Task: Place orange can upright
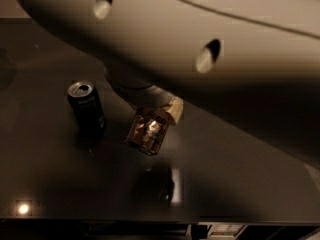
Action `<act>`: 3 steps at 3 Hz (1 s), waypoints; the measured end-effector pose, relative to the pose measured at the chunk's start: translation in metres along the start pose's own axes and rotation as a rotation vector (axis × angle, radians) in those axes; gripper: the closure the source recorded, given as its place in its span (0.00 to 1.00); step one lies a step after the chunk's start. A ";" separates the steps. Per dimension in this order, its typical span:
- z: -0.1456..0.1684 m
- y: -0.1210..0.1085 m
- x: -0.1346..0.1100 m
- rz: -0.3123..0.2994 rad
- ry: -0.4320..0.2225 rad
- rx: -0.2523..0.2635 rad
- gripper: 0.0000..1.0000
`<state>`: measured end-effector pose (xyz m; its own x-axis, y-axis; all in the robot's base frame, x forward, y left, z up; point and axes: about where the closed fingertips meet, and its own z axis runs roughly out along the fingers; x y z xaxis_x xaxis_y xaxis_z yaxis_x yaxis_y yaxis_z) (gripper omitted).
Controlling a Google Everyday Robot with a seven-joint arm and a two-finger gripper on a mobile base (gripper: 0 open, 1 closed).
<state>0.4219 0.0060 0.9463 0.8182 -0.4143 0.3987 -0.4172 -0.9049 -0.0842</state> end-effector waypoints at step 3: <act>0.014 -0.013 0.027 -0.195 0.036 0.182 1.00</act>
Offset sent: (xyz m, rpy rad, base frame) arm 0.0465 -0.0026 -0.0214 0.0395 -0.0469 0.3011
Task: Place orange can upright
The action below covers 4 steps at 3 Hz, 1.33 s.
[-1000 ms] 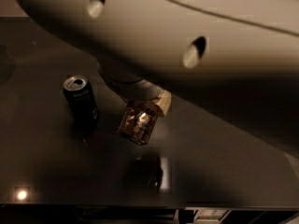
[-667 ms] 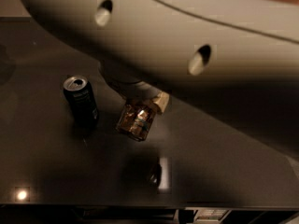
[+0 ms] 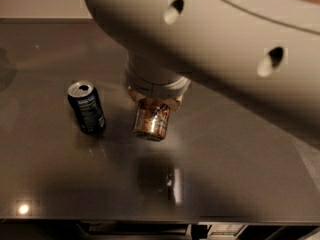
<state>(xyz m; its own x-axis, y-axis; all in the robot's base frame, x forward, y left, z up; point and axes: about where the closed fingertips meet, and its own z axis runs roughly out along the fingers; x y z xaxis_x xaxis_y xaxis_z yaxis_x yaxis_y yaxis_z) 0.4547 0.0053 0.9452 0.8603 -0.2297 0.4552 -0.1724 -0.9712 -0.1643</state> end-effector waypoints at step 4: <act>0.000 -0.003 0.030 -0.293 0.185 0.417 1.00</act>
Offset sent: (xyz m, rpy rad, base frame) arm 0.0211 -0.0091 -0.0011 0.0018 -0.2648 0.5245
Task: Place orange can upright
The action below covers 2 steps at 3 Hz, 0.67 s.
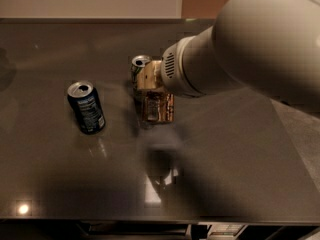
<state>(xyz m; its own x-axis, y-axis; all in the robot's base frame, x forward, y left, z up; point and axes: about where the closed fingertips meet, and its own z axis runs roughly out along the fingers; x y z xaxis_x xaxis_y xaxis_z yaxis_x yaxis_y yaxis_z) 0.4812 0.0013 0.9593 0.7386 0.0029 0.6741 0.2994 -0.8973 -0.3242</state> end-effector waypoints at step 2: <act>0.002 0.017 0.005 -0.033 0.044 0.166 1.00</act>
Offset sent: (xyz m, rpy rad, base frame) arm 0.0074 -0.0300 -0.0068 -0.1883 -0.3966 0.5468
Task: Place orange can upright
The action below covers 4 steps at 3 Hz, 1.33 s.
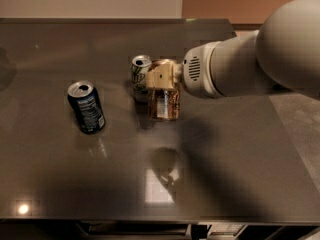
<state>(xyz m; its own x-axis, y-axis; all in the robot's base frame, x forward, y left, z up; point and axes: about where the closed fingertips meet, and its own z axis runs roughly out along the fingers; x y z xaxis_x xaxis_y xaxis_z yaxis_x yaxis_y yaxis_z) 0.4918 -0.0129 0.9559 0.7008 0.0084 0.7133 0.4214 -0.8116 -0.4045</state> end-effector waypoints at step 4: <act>-0.001 0.016 -0.004 -0.018 0.072 0.087 1.00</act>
Offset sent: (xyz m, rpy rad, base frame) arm 0.0061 -0.0062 -0.0023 -0.0300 -0.0376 0.0375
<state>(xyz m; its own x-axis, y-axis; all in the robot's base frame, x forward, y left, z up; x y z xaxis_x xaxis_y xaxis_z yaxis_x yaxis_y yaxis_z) 0.4949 -0.0268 0.9468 0.6510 -0.0223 0.7587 0.4841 -0.7577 -0.4377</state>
